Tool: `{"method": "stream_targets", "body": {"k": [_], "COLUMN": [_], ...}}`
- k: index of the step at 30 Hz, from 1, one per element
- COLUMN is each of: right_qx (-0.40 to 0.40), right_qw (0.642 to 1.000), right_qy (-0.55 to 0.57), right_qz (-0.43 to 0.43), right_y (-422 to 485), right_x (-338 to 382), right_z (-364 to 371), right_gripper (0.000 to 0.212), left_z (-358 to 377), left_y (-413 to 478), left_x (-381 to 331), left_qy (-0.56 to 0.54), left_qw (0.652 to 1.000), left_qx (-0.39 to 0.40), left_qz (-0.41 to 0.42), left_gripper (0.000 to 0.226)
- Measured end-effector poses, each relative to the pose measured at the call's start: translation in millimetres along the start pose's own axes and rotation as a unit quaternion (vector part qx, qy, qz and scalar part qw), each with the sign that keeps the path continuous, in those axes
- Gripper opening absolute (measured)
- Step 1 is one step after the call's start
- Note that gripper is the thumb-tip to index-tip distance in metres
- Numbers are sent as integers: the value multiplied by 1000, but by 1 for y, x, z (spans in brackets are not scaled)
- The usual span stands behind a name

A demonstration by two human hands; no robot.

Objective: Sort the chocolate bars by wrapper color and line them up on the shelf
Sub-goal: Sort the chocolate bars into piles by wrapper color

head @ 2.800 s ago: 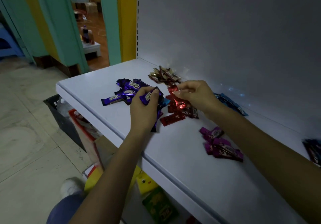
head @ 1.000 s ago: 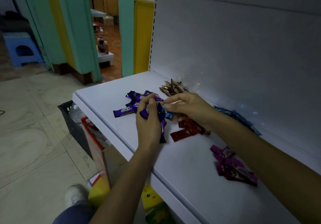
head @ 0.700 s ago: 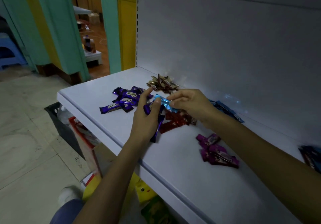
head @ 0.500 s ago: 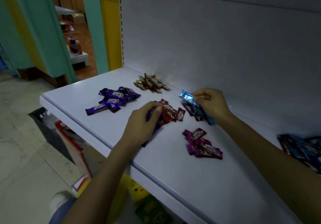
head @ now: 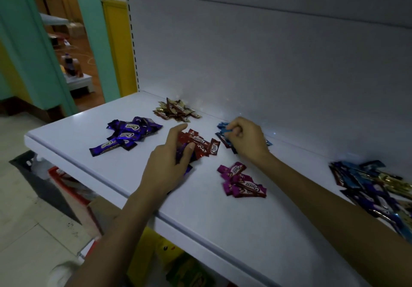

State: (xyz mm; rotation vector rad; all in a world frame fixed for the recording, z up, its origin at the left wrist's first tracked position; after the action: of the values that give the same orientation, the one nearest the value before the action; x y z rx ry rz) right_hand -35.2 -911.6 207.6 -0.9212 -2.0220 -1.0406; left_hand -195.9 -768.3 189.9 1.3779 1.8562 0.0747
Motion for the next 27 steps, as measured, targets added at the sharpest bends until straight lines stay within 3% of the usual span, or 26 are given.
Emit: {"method": "stream_targets", "body": {"k": [4,7,9,12,15,20,22,23,25,27], "right_qx": [140,227,239,251,245,202,190,185,179,174], "right_qw": [980,951,945,946,946,946,947,949,954,960], "right_qy": [110,78,62,74,133,249,259,253,232,206], "right_qz": [-87,-192,-214,-193,-163,-41,13,38,62,72], "right_y": [-34,-56,-56,-45,-37,-5,11,20,37,51], "right_x": [58,84,87,84,85,89,86,83,77,71], "right_z": [37,60,68,74,81,108,125,136,158,181], "right_gripper": [10,31,30,20,12,7,2,2,7,7], "left_z": [1,2,1,-2,-8,-20,-27,-30,-29,-26], "left_y": [1,1,1,0,1,-2,-6,-10,-15,-18], "left_x": [1,7,10,7,16,35,50,60,76,83], "left_qy": [11,-2,-8,11,-33,-145,-238,-304,-475,-623], "left_qw": [1000,1000,1000,1000,996,965,923,885,773,656], "left_qx": [0,8,5,-5,-50,-130,-186,-216,-242,-239], "left_qz": [-2,-18,-28,-19,-73,-176,-239,-278,-344,-354], "left_gripper": [55,54,53,53,49,12,12,15,22,32]}}
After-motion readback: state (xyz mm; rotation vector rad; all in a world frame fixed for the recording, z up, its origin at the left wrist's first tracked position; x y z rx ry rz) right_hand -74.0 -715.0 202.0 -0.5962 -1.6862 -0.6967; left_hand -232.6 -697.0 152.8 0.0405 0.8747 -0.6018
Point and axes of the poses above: each hand's wrist, its own y-axis towards the middle knuckle, its own z-axis out of the palm, x = y × z, the point moved 7 cm from there along y, towards the middle knuckle, and after that the axes turned 13 degrees about y, right-handed, at the moved point
